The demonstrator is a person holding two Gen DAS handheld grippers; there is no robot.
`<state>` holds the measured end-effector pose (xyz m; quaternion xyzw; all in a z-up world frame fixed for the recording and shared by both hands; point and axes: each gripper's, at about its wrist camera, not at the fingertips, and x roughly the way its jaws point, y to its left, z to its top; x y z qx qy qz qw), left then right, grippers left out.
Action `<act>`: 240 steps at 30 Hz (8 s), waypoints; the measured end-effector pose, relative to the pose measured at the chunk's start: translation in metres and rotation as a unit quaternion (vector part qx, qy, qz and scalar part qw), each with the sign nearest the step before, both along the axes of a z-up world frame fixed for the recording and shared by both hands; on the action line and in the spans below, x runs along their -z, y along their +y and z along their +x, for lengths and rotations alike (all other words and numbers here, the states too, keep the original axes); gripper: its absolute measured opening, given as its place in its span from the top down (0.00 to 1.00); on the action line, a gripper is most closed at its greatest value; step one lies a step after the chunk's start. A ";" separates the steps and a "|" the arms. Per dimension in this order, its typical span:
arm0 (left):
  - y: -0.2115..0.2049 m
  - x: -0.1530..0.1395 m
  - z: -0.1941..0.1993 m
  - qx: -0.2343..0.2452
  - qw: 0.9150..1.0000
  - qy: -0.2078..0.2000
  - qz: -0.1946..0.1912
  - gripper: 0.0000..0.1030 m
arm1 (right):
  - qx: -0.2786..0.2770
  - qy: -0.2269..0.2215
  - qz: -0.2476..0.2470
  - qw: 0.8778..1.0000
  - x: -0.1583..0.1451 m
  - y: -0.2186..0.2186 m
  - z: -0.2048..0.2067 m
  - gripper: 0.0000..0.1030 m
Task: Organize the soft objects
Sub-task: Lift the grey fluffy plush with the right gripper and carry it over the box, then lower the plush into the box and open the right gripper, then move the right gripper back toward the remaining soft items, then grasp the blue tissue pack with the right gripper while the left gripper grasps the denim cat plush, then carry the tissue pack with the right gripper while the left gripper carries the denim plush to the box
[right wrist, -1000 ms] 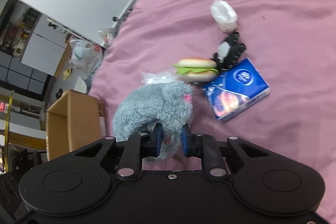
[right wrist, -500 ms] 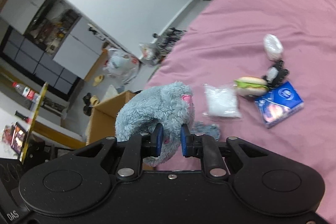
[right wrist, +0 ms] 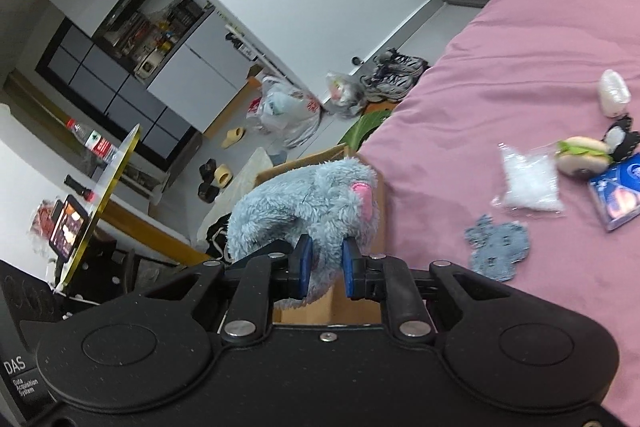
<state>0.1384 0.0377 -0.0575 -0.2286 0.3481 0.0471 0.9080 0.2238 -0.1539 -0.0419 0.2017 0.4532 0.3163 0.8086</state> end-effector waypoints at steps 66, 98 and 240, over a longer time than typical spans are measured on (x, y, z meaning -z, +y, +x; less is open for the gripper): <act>0.102 -0.030 -0.015 -0.109 0.991 0.066 0.050 0.25 | -0.031 -0.011 -0.110 0.993 -0.039 0.073 -0.026 0.14; -0.018 -0.043 0.010 -0.057 0.990 0.045 0.118 0.22 | 0.131 -0.085 -0.104 0.982 -0.045 -0.100 0.012 0.00; 0.085 0.006 -0.001 -0.078 0.994 0.072 0.023 0.84 | 0.017 -0.103 -0.149 0.983 -0.025 0.008 -0.011 0.30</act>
